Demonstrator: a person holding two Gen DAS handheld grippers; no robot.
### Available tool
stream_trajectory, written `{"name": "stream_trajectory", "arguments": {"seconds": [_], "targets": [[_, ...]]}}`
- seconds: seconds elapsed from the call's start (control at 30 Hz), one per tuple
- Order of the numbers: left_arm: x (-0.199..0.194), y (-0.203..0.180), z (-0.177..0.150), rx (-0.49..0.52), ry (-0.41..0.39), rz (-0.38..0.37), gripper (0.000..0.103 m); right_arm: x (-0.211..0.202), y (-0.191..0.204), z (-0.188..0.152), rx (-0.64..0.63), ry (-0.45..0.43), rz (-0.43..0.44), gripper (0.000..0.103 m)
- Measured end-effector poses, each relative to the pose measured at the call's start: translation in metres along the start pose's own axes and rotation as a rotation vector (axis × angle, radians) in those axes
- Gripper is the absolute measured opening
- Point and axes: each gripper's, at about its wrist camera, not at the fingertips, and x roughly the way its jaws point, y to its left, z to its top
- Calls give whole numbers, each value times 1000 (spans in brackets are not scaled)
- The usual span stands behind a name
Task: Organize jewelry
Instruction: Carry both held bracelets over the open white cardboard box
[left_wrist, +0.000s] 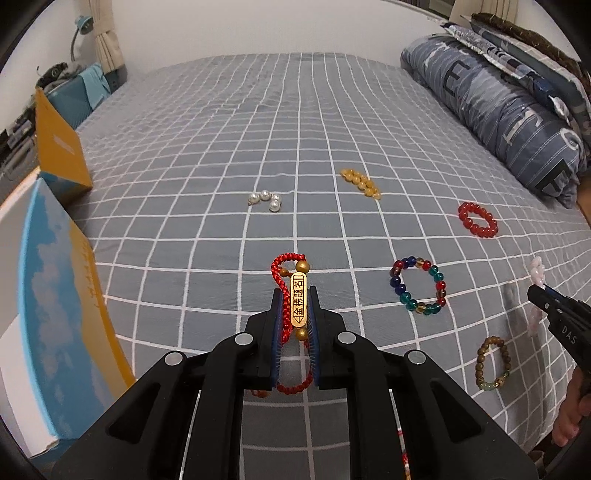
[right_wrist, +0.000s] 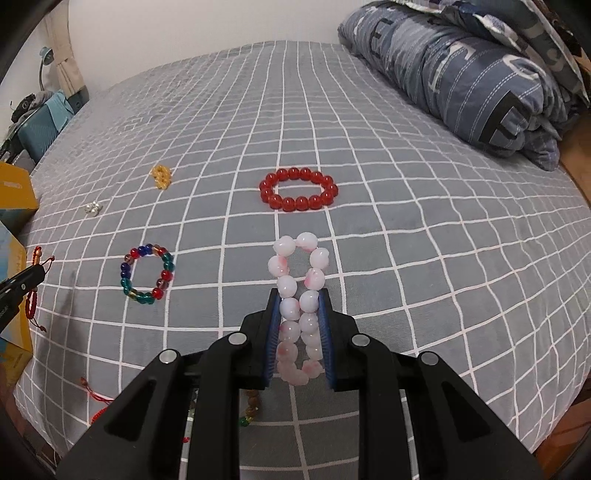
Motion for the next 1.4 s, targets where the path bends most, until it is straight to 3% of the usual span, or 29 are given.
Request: {"name": "stream_trajectory", "arguments": {"seconds": [0.53, 0.83, 1.03, 1.4], "targets": [[-63, 11, -7, -9, -95, 4, 12, -52, 14, -2, 8, -119, -8, 19], [-100, 46, -11, -66, -139, 36, 12, -65, 34, 6, -11, -156, 19, 19], [-125, 92, -13, -160, -167, 92, 12, -85, 72, 22, -45, -206, 80, 19], [-154, 181, -40, -300, -163, 203, 12, -105, 189, 33, -226, -243, 203, 19]]}}
